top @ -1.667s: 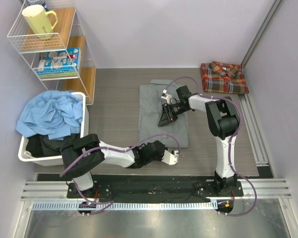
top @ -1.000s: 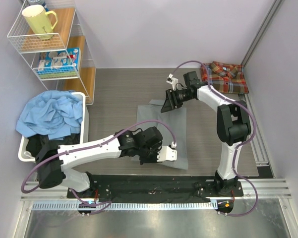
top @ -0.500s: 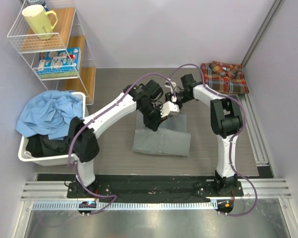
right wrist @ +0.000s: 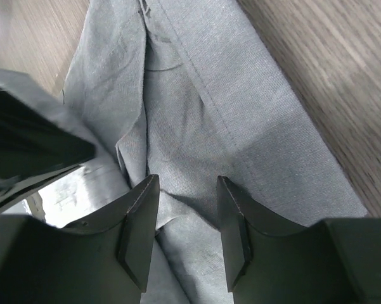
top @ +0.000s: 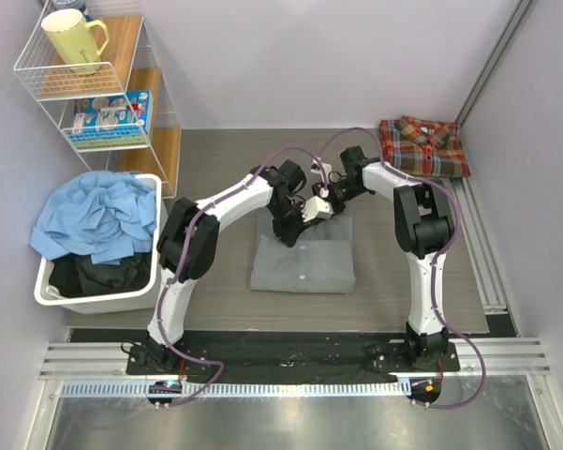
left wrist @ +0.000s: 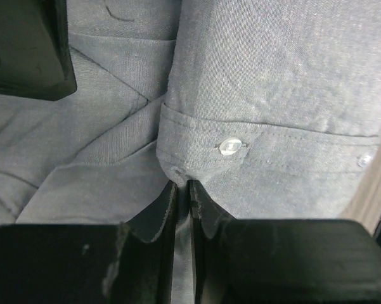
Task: Fold and stack the long sleeve shirts
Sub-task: Fold the shirt
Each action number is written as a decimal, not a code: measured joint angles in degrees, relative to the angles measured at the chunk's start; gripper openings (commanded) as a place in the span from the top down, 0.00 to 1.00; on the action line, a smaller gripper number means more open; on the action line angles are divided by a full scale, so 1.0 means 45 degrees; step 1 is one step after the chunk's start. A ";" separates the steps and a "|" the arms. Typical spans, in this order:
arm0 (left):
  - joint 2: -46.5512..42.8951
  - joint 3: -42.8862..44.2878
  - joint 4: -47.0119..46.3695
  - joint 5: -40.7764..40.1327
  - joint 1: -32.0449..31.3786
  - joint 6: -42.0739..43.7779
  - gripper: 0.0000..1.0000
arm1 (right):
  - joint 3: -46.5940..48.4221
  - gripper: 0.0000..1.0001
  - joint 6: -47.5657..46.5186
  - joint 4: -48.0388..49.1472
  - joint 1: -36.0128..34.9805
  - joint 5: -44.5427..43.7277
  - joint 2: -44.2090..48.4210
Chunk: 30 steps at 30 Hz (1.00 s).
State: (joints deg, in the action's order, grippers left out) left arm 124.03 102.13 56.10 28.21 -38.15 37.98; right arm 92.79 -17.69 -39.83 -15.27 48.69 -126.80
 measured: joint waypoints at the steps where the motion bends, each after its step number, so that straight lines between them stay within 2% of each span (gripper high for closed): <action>1: 0.0010 -0.0141 -0.0146 0.0000 0.0000 0.0000 0.87 | 0.0000 0.54 -0.0019 -0.0029 -0.0005 0.0010 0.0000; 5: 0.0010 -0.0913 -0.0801 0.0126 -0.0078 -0.0097 0.89 | -0.0398 0.54 -0.0058 0.0121 -0.0097 0.0189 0.0049; 10: -0.1224 -0.3434 -0.1787 0.0505 -0.0515 -0.0374 0.88 | -0.2103 0.54 0.0068 0.0461 -0.0398 0.0602 0.0957; 13: -0.2225 -0.4823 -0.1865 0.0733 -0.0937 -0.0840 0.82 | -0.3507 0.54 0.0311 0.0452 -0.0602 0.0670 0.1875; 15: -0.2744 -0.5450 -0.1846 0.0947 -0.1180 -0.1219 0.72 | -0.4027 0.54 0.0539 0.0243 -0.0729 0.0704 0.2429; 17: -0.3181 -0.5785 -0.1836 0.1122 -0.1243 -0.1486 0.61 | -0.4124 0.55 0.0767 0.0155 -0.0758 0.0763 0.2905; 20: -0.3949 -0.5921 -0.1817 0.1394 -0.1180 -0.1812 0.52 | -0.3759 0.57 0.1078 0.0160 -0.0699 0.0787 0.3541; 24: -0.4731 -0.5921 -0.1860 0.1671 -0.1146 -0.2025 0.44 | -0.2701 0.64 0.1287 0.0282 -0.0665 0.0797 0.3517; 30: -0.4862 -0.6280 -0.2322 0.1700 -0.1146 -0.2157 0.36 | -0.1982 0.67 0.1350 0.0340 -0.0767 0.0884 0.2584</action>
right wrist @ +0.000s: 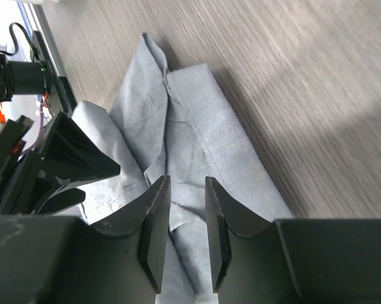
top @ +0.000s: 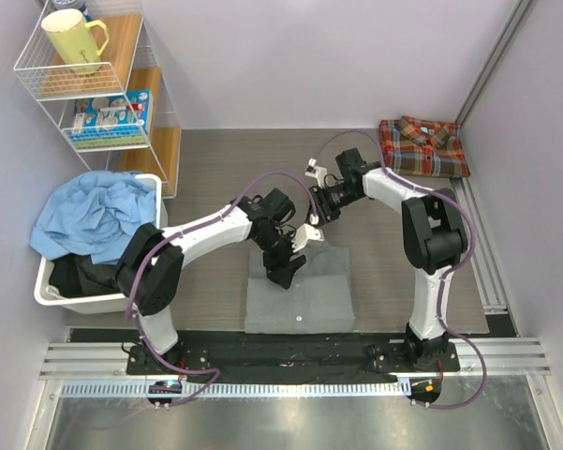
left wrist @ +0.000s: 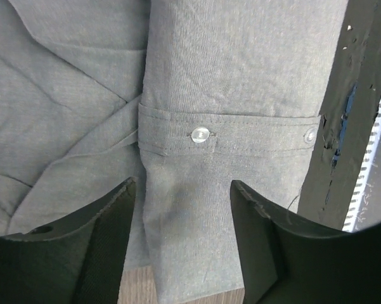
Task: Fold and stack the long sleeve shirts
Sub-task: Fold the shirt
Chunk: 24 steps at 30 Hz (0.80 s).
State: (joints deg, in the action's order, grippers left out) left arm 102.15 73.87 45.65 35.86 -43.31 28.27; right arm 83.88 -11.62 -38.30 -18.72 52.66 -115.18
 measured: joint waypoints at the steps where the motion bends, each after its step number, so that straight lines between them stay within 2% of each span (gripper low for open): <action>1: 0.0010 -0.0121 -0.0063 -0.0024 0.0000 -0.0005 0.36 | 0.0005 0.67 0.0000 0.0000 -0.0073 0.0000 -0.0185; 6: 0.0102 -0.0617 -0.0714 -0.0209 0.0000 0.0010 0.38 | 0.0005 0.69 -0.0010 -0.0083 -0.0554 -0.0005 -0.0758; 9: 0.0160 -0.0874 -0.1141 -0.0296 0.0000 0.0068 0.45 | 0.0005 0.69 -0.0097 -0.0083 -0.0714 -0.0024 -0.0962; 12: 0.0403 -0.0879 -0.1409 -0.0345 -0.0024 0.0160 0.62 | 0.0005 0.69 -0.0257 -0.0087 -0.0792 -0.0121 -0.1297; 13: 0.0471 -0.0879 -0.1447 -0.0369 -0.0039 0.0175 0.73 | 0.0005 0.70 -0.0330 -0.0097 -0.0787 -0.0170 -0.1443; 15: 0.0529 -0.0879 -0.1467 -0.0398 -0.0073 0.0151 0.84 | 0.0010 0.70 -0.0442 -0.0131 -0.0787 -0.0277 -0.1695; 16: 0.0529 -0.0874 -0.1433 -0.0398 -0.0102 0.0248 0.93 | 0.0010 0.70 -0.0495 -0.0160 -0.0787 -0.0330 -0.1831; 18: 0.0534 -0.0787 -0.1277 -0.0389 -0.0126 0.0301 1.00 | 0.0010 0.70 -0.0578 -0.0233 -0.0767 -0.0321 -0.2001; 24: 0.0534 0.0180 -0.0272 -0.0345 -0.0131 0.0520 1.00 | 0.0087 0.70 -0.0918 -0.0491 -0.0738 -0.0350 -0.2011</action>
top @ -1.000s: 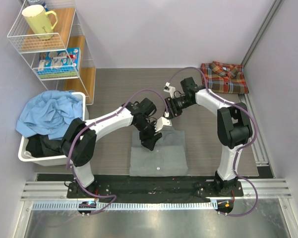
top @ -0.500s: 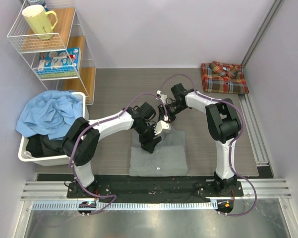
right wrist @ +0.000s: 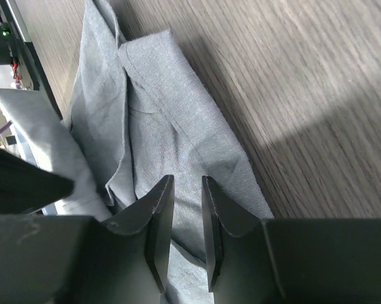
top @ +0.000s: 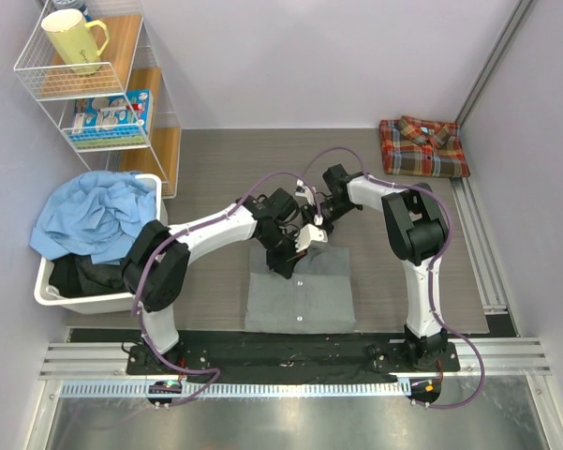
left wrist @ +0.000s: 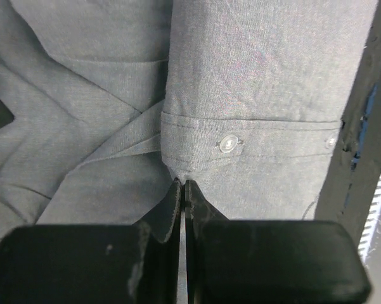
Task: Fold and stack the long sleeve shirts
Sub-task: Fold the shirt
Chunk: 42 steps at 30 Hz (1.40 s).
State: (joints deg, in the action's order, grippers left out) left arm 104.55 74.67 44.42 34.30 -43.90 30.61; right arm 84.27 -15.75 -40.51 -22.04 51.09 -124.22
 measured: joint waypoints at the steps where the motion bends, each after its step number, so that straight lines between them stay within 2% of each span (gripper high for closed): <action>1: 0.0000 0.0175 0.0175 0.0034 0.0010 0.0010 1.00 | 0.0005 0.70 -0.0053 -0.0029 0.0000 0.0005 0.0000; 9: 0.0107 0.1321 0.1122 0.0194 0.0350 0.0044 1.00 | 0.0083 0.70 -0.0418 -0.0384 0.0000 -0.0005 0.0000; 22: 0.1535 0.3283 0.1880 0.0185 0.1190 0.0636 1.00 | 0.0631 0.70 -0.1297 -0.1467 0.0000 0.0010 -0.0010; 31: 0.1588 0.2822 0.1996 0.0316 0.1190 0.1073 1.00 | 0.2642 0.69 -0.2074 -0.2764 0.0296 0.0219 -0.0019; 38: 0.2822 0.2127 0.1768 0.0515 0.1175 0.0811 1.00 | 0.2735 0.69 -0.2239 -0.2914 0.0437 -0.0097 -0.0437; 42: 0.3157 0.1656 0.1700 0.1472 0.1175 0.0170 1.00 | 0.2667 0.69 -0.2322 -0.2759 0.0199 -0.0457 -0.1200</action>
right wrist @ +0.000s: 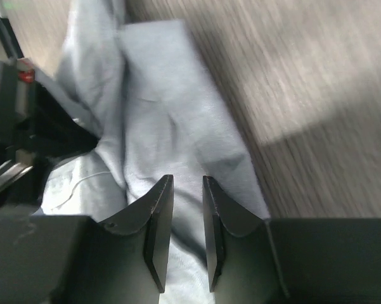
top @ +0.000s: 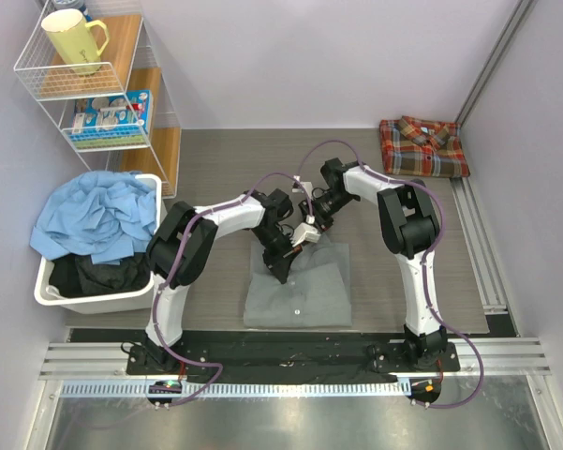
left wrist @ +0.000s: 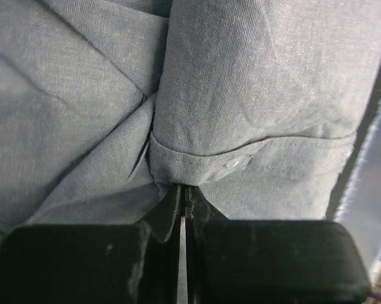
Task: Fold and stack the long sleeve shirts
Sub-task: Fold the shirt
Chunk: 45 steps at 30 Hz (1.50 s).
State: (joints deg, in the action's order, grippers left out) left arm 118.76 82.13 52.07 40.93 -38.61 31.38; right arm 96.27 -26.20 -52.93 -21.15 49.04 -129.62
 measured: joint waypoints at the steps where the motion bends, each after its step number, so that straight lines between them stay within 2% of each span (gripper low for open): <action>1: -0.0005 -0.0102 0.0000 0.0180 -0.0005 -0.0097 1.00 | -0.0073 0.69 0.0019 0.0019 -0.0068 0.0024 -0.0097; 5: -0.0214 -0.0831 -0.0010 0.1005 -0.0180 -0.0573 1.00 | -0.0432 0.69 -0.0005 0.0039 -0.0442 0.0374 -0.0063; 8: -0.0821 -0.1506 0.0000 0.1535 -0.0335 -0.0996 0.83 | -0.1132 0.69 -0.0015 0.0092 -0.0758 0.0699 0.0189; 9: -0.1098 -0.1651 -0.0010 0.1676 -0.0350 -0.1185 0.70 | -0.1428 0.70 -0.0029 0.0097 -0.0860 0.0767 0.0340; 12: -0.1996 -0.2069 -0.0301 0.2142 -0.0350 -0.1778 0.55 | -0.2132 0.70 -0.0058 0.0083 -0.0996 0.0869 0.0661; 18: -0.3526 -0.3215 -0.1418 0.2754 -0.0053 -0.3186 0.43 | -0.2370 0.69 -0.0039 0.0087 -0.1020 0.0782 0.0899; 25: -0.3983 -0.4775 -0.2773 0.2351 0.0257 -0.4493 0.39 | -0.2297 0.69 0.0141 0.0053 -0.0962 0.0792 0.1549; 31: -0.3997 -0.4906 -0.3580 0.1778 0.0301 -0.4954 0.39 | -0.1705 0.70 0.0180 0.0039 -0.0962 0.0777 0.1656; 40: -0.3468 -0.4702 -0.3842 0.1953 0.0364 -0.5153 0.46 | -0.1282 0.71 -0.0010 0.0044 -0.0957 0.0656 0.0636; 45: -0.3385 -0.4702 -0.3512 0.2361 0.0257 -0.4828 0.56 | -0.1253 0.71 -0.0107 -0.0068 -0.0933 0.0797 0.0248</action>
State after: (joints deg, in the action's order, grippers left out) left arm 103.53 60.97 36.27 51.55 -37.45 9.65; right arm 90.63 -26.68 -53.23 -25.34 52.62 -128.51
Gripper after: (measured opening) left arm 0.507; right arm 0.289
